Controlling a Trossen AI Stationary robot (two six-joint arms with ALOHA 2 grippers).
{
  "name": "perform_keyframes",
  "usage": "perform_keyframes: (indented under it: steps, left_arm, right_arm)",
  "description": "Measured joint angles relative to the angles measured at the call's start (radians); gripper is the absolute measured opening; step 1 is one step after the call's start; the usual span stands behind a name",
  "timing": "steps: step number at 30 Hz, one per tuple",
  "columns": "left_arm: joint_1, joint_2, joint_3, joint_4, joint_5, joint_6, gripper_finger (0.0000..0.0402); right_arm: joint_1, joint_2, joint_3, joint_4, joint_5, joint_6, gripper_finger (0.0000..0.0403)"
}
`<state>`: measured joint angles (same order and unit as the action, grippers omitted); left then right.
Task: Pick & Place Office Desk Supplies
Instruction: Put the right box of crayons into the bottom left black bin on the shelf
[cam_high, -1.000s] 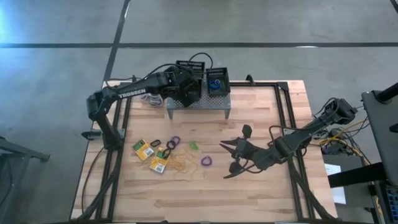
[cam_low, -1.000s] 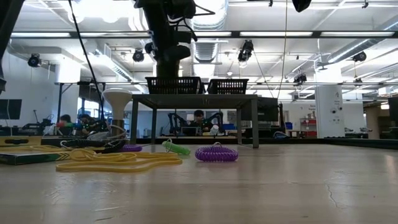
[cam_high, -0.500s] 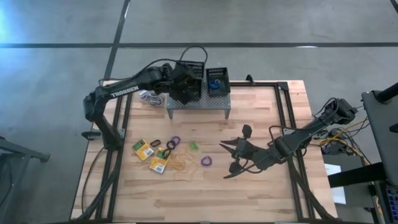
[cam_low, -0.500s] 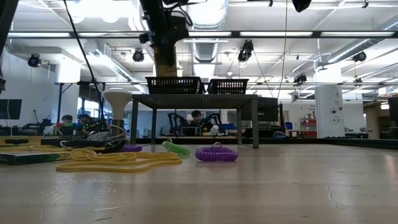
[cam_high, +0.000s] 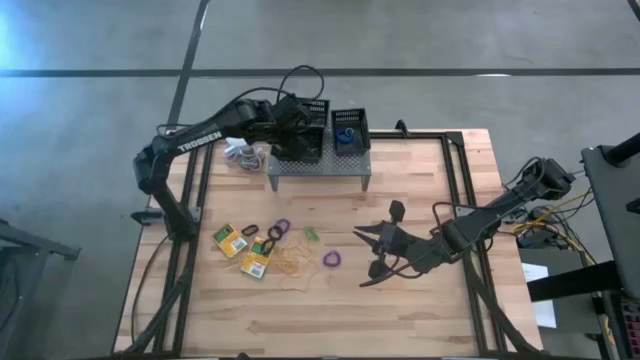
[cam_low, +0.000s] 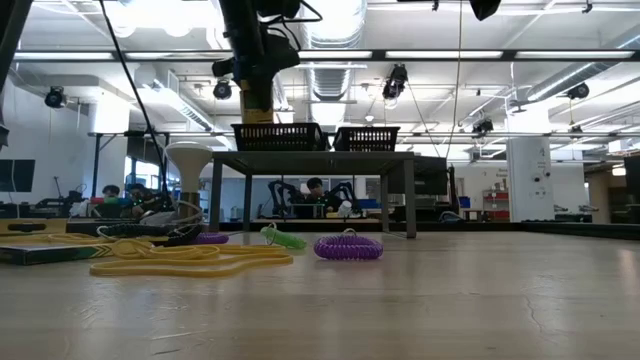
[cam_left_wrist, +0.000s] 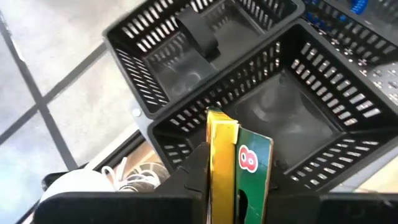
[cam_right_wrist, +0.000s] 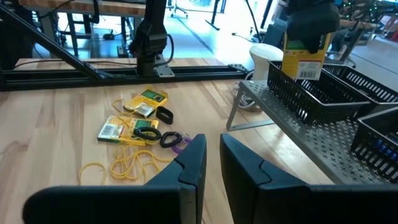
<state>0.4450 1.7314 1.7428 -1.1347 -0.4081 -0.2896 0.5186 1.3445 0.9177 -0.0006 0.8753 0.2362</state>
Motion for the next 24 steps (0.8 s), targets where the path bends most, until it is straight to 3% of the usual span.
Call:
perform_keyframes:
  steps: [9,24]
  left_arm:
    - [0.003,0.011,0.0,-0.003,0.028,-0.022,0.0058]
    - [0.004,0.013,0.0,0.052,0.064,-0.059,0.0134]
  right_arm:
    - [0.0,0.0,-0.028,0.045,0.0,0.0,0.0043]
    - [0.0,0.0,-0.061,0.104,-0.001,-0.004,0.0043]
